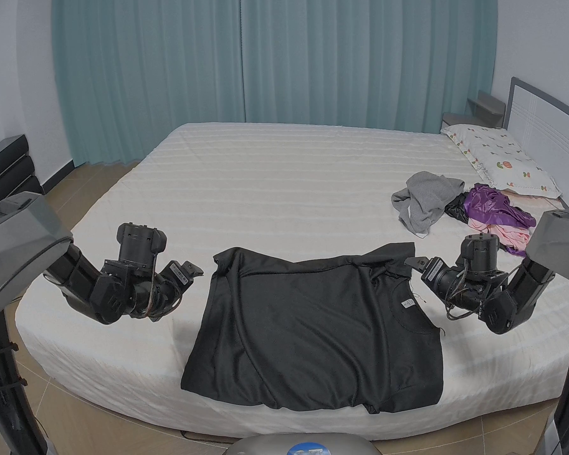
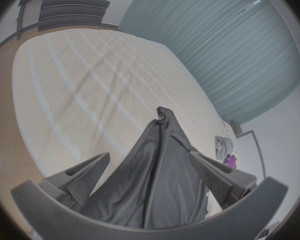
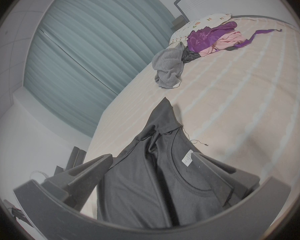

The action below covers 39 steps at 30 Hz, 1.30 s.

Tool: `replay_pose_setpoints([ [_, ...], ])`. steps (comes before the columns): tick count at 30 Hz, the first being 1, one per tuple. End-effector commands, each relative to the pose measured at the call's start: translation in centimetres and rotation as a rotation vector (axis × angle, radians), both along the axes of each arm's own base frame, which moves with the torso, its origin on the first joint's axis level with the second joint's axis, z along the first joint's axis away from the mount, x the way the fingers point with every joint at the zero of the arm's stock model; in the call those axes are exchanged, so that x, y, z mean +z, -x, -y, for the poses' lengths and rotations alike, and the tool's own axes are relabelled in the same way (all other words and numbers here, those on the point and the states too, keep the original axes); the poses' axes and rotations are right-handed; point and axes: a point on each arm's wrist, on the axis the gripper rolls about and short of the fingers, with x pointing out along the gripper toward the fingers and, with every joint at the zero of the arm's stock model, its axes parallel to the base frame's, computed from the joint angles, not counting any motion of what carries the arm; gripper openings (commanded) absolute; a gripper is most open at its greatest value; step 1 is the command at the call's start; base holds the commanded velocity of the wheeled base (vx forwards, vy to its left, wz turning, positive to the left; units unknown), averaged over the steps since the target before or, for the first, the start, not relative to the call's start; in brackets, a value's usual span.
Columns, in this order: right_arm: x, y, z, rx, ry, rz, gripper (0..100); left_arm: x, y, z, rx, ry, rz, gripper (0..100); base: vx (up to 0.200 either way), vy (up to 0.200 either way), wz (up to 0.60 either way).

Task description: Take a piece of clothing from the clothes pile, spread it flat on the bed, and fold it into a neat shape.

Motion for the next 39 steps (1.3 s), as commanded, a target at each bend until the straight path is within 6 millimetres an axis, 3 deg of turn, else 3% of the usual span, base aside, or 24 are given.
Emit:
replay_pose_setpoints([
  [1, 1.7, 2.5, 0.0, -0.007, -0.052, 0.027, 100, 1.6, 2.0, -0.6, 0.067, 0.086, 0.048, 100, 0.000, 0.000, 0.00],
  [19, 0.5, 3.2, -0.4, 0.007, -0.096, -0.008, 100, 0.3, 3.9, 0.4, 0.041, 0.104, 0.013, 100, 0.000, 0.000, 0.00],
  [25, 0.1, 3.4, -1.1, 0.028, -0.093, -0.021, 100, -0.2, 4.6, 0.2, 0.031, 0.121, 0.058, 100, 0.200, 0.000, 0.00],
  [29, 0.0, 3.4, -1.6, 0.042, -0.092, -0.023, 100, -0.4, 4.7, 0.2, 0.032, 0.121, 0.053, 100, 0.000, 0.000, 0.00],
  [36, -1.1, 2.2, -2.0, 0.041, -0.086, -0.032, 100, -0.5, 4.7, 0.2, 0.033, 0.120, 0.052, 100, 0.000, 0.000, 0.00],
  [39, -2.0, 0.4, -2.4, 0.035, -0.083, -0.026, 100, -0.5, 4.7, 0.2, 0.034, 0.120, 0.052, 100, 0.000, 0.000, 0.00],
])
